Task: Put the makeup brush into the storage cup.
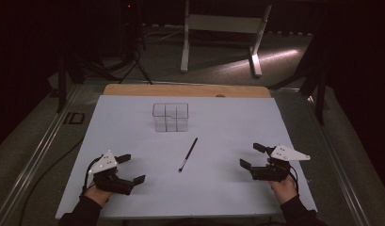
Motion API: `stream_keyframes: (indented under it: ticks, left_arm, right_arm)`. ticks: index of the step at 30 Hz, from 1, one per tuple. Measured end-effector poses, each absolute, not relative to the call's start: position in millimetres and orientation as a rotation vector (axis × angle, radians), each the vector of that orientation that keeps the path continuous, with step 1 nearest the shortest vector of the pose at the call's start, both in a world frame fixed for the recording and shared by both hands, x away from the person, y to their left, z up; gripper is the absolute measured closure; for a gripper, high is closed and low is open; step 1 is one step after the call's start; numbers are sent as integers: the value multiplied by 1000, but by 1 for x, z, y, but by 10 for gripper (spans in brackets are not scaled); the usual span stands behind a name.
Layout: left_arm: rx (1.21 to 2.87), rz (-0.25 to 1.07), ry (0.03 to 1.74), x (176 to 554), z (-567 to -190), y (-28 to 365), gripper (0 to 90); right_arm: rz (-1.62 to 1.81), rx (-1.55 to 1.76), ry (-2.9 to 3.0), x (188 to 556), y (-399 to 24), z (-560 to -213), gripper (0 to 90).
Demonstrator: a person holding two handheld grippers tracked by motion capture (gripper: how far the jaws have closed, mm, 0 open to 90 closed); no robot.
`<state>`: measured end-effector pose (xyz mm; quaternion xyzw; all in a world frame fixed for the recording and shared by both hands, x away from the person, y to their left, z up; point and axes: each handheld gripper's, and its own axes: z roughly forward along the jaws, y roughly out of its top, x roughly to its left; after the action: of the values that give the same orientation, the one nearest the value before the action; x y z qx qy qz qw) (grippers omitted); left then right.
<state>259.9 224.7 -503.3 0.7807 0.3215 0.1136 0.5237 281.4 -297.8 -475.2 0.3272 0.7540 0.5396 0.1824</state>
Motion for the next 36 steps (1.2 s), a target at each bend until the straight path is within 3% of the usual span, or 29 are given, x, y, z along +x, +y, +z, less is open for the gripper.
stream_keyframes:
  ticks: [36]
  left_arm:
    - [1853, 210, 833, 266, -482, 209, 10]
  right_arm:
    - [1508, 927, 2082, 280, -300, -472, 130]
